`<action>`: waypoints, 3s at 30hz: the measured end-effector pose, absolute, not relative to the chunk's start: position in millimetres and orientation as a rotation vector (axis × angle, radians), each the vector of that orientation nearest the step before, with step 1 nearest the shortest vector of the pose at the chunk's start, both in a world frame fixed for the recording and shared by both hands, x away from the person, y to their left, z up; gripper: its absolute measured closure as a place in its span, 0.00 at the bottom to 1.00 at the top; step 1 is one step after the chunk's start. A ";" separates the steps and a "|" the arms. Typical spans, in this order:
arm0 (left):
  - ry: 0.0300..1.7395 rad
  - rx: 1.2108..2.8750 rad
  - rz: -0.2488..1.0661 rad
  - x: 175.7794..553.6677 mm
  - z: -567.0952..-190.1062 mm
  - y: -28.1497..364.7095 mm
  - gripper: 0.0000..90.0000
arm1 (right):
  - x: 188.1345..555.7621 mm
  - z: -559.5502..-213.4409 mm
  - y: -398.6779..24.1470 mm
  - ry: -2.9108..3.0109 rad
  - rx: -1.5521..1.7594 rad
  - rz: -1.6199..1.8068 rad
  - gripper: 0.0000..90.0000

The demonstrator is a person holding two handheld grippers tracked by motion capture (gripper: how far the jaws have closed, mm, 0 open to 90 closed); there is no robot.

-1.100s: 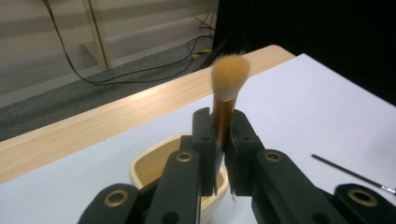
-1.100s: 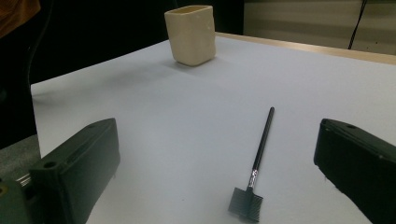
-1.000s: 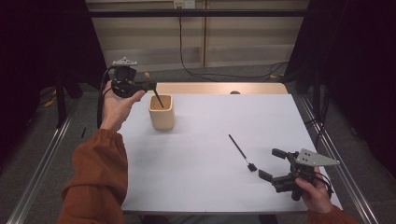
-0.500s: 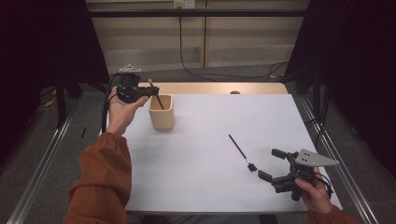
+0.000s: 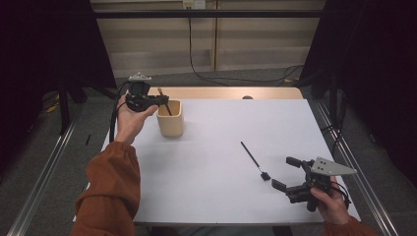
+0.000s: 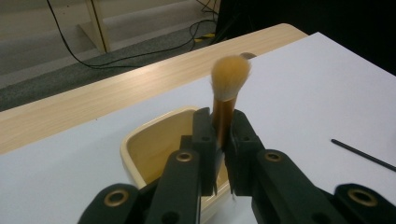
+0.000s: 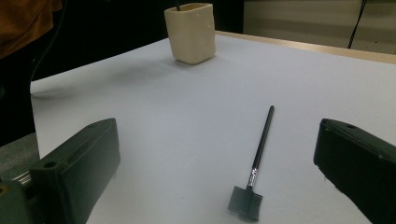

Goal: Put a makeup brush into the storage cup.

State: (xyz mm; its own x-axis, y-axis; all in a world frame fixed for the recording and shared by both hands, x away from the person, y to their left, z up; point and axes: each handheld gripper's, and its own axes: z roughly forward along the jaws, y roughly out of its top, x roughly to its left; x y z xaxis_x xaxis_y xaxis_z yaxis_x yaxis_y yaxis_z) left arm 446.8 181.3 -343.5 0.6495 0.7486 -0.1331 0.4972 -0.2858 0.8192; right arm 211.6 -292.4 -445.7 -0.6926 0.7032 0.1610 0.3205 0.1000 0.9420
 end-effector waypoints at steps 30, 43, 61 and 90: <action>0.979 1.910 0.348 444.6 -360.3 182.4 0.80 | 211.0 -444.9 -293.0 2.048 1.005 1.624 0.00; 1.048 1.864 0.393 444.8 -360.5 193.5 0.23 | 210.8 -445.0 -292.4 2.052 1.002 1.626 0.00; 1.040 1.791 0.382 428.3 -370.5 217.7 0.04 | 210.7 -444.6 -293.8 2.040 1.007 1.620 0.01; 0.919 1.749 0.449 357.3 -401.2 226.1 0.03 | 213.2 -446.1 -293.5 2.044 1.024 1.611 0.01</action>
State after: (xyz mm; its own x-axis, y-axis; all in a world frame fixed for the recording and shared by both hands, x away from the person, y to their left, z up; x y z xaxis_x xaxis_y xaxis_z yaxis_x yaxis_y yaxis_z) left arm 357.3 226.1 -401.2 0.6330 0.7629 -0.1320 0.3649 -0.1436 0.9199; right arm 213.2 -293.5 -446.1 -0.6810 0.7141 0.1623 0.3247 0.0957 0.9410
